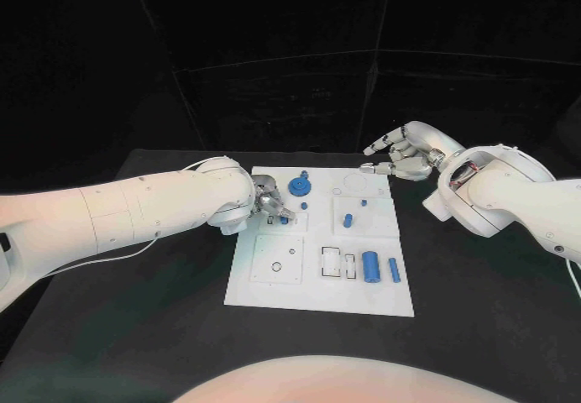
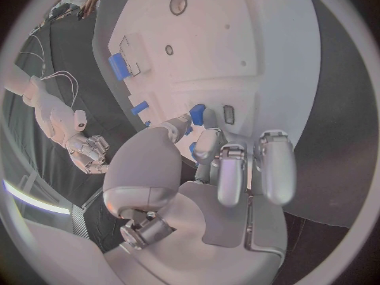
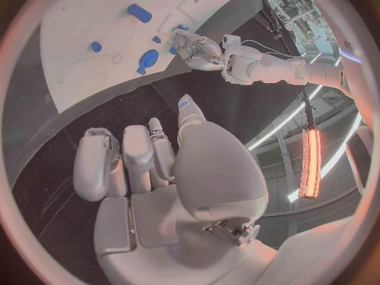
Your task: Assemble the parts on the task board
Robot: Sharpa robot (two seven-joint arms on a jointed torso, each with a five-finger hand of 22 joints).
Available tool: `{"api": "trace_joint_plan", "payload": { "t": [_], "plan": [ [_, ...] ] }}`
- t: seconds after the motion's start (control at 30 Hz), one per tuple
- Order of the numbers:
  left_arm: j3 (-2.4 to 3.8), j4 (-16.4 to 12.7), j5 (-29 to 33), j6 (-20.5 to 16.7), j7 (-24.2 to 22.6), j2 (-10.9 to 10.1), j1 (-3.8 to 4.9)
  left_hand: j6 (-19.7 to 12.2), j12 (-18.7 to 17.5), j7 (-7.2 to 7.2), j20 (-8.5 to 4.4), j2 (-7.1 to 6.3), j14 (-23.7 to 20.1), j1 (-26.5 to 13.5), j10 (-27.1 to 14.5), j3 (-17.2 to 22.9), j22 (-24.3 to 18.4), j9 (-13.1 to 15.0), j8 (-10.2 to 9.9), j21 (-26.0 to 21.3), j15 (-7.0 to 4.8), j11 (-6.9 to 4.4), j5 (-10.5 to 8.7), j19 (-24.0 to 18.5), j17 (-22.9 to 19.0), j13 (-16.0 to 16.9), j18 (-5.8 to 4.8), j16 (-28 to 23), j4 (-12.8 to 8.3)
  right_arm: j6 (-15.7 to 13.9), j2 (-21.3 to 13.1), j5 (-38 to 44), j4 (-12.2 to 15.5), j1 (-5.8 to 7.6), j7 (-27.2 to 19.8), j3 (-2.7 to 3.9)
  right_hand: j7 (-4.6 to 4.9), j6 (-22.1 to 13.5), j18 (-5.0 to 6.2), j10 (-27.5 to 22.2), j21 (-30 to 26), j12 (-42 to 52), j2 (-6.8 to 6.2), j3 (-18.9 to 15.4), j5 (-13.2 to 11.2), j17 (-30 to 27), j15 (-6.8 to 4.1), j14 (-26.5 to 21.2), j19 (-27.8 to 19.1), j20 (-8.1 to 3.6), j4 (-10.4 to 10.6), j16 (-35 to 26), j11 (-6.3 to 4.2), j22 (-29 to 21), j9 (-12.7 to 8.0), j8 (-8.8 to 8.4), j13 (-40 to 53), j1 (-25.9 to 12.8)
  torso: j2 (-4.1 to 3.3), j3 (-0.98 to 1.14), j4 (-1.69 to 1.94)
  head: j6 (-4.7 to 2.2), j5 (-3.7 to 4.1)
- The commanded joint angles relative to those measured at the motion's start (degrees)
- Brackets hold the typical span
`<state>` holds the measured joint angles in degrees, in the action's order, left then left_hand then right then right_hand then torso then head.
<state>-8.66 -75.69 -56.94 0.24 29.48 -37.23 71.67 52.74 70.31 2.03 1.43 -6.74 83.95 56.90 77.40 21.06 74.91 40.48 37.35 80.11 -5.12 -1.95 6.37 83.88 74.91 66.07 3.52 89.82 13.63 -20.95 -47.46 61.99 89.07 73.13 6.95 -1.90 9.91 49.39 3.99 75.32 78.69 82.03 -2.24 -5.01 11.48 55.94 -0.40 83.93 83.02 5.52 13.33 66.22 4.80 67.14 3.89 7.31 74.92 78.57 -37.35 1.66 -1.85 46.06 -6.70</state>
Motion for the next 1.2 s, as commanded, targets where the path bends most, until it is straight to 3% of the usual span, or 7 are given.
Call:
{"api": "trace_joint_plan", "payload": {
  "t": [0.03, 0.17, 0.47, 0.67, 0.8, 0.97, 1.2],
  "plan": [
    [0.02, 0.0, 0.1, 0.0, 0.0, 0.0, 0.08, 0.3, 0.4, -0.30, -0.48, -0.03, 6.0, -0.7, 0.3, -2.9, 3.0, 0.1, 0.2, 0.1, -0.32, -0.18, -0.72, 0.7, 15.1, 0.2, -0.51, 0.2, 1.3, 0.0, 0.0, 0.1, 0.0, 0.11, -0.1, 0.04, 0.00, 0.4, 0.39, -0.4, -0.3, -0.2, 0.26, -0.5, 0.3, -0.1, 0.11, 0.9, -0.5, 0.01, 0.1, 0.2, 0.09, -0.1, 0.1, 0.24, 0.5, -0.5, 0.02, 0.00, 0.04, 0.00, 0.02],
    [0.05, -0.3, 0.1, -0.6, 0.0, -0.2, 0.08, 0.3, 0.6, -0.38, -0.61, 0.55, 6.0, -0.6, 0.4, -6.7, 3.2, 0.2, 0.2, 0.1, -0.39, -0.27, -2.37, 0.8, 15.1, 0.3, -0.54, 0.2, 2.9, 0.0, 0.0, 0.1, 0.0, 0.11, -0.2, 0.04, 0.01, 0.4, 0.40, -0.5, -0.3, -0.2, 0.27, -0.6, 0.3, -0.1, 0.11, 0.9, -0.6, 0.02, 0.2, 0.2, 0.10, -0.1, 0.1, 0.24, 0.5, -0.6, 0.02, -0.03, 0.04, -0.03, 0.07],
    [0.40, -2.0, 0.1, -1.8, 0.1, -1.6, 0.67, 0.3, 0.6, -0.40, -0.64, 1.29, 6.0, -0.8, 0.4, -9.4, 3.2, 0.3, 0.1, 0.1, -0.42, -0.30, -2.86, 0.9, 15.1, 0.4, -0.54, 0.2, 3.1, -0.1, 0.1, 0.1, -0.2, 0.11, -0.2, 0.04, 0.02, 0.3, 0.45, -0.5, -0.5, -0.3, 0.29, -0.8, 0.3, -0.1, 0.12, 0.9, -0.7, 0.02, 0.3, 0.2, 0.11, -0.4, 0.0, 0.22, 0.4, -0.7, 0.02, 0.00, -0.06, -0.22, 0.14],
    [3.54, -3.4, 0.1, -1.4, 0.1, -2.9, 1.17, -0.3, -0.2, -0.21, -0.59, 1.74, 6.0, 0.0, -0.3, -11.0, 2.6, 0.3, -0.1, -0.5, -0.34, -0.16, -2.88, 0.6, 15.1, -0.5, -0.38, 0.2, 2.9, -0.1, 0.0, 0.1, -0.3, 0.11, -0.2, 0.04, 0.03, 0.3, 0.46, -0.6, -0.5, -0.3, 0.31, -0.9, 0.3, -0.1, 0.13, 0.9, -0.7, 0.03, 0.4, 0.2, 0.12, -0.5, 0.0, 0.22, 0.4, -0.7, -0.02, -0.05, 0.10, -0.35, 0.49],
    [5.70, -3.2, 0.1, 0.4, 0.1, -3.4, 2.63, -1.9, -2.0, 0.44, -0.29, 2.39, 6.0, 1.7, -2.0, -12.8, 1.6, -0.3, -1.3, -1.5, 0.08, 0.40, -2.83, 0.0, 15.1, -2.7, -0.14, 0.2, 2.8, -0.2, -0.1, 0.1, -0.5, 0.10, -0.2, 0.04, 0.03, 0.3, 0.46, -0.6, -0.5, -0.3, 0.31, -0.9, 0.3, -0.1, 0.13, 0.9, -0.7, 0.03, 0.4, 0.2, 0.12, -0.5, 0.0, 0.22, 0.4, -0.7, 0.02, -0.02, 0.14, -0.51, 0.50],
    [6.67, 0.2, 0.1, 2.7, -0.1, -2.8, 5.00, -4.6, -4.4, 2.08, 0.67, 2.67, 6.0, 5.1, -4.3, -15.4, 0.3, -3.1, -5.0, -2.9, 1.24, 1.79, -2.63, -0.7, 15.1, -5.5, 0.15, 0.2, 2.7, -0.2, 0.1, 0.1, -0.7, 0.10, -0.2, 0.04, 0.03, 0.3, 0.46, -0.6, -0.5, -0.3, 0.31, -0.9, 0.3, -0.1, 0.13, 0.9, -0.7, 0.03, 0.4, 0.2, 0.12, -0.5, 0.0, 0.22, 0.4, -0.7, -0.04, 0.04, 0.06, -0.63, 0.37],
    [6.97, 9.2, -0.6, 6.1, -0.6, 1.1, 6.26, -4.2, -4.2, 2.49, 1.18, 3.06, 6.0, 6.5, -4.4, -17.2, 0.3, -4.8, -6.4, -3.0, 1.63, 2.19, -2.57, -0.7, 15.1, -5.6, 0.21, 0.2, 2.8, -0.2, 0.5, 0.1, -0.9, 0.10, -0.3, 0.04, 0.05, 0.2, 0.47, -0.6, -0.5, -0.3, 0.39, -1.1, 0.4, -0.1, 0.14, 0.9, -0.7, 0.03, 0.5, 0.2, 0.13, -0.5, 0.0, 0.20, 0.3, -0.6, -0.11, 0.04, -0.04, -0.53, 0.18]
  ]
}}
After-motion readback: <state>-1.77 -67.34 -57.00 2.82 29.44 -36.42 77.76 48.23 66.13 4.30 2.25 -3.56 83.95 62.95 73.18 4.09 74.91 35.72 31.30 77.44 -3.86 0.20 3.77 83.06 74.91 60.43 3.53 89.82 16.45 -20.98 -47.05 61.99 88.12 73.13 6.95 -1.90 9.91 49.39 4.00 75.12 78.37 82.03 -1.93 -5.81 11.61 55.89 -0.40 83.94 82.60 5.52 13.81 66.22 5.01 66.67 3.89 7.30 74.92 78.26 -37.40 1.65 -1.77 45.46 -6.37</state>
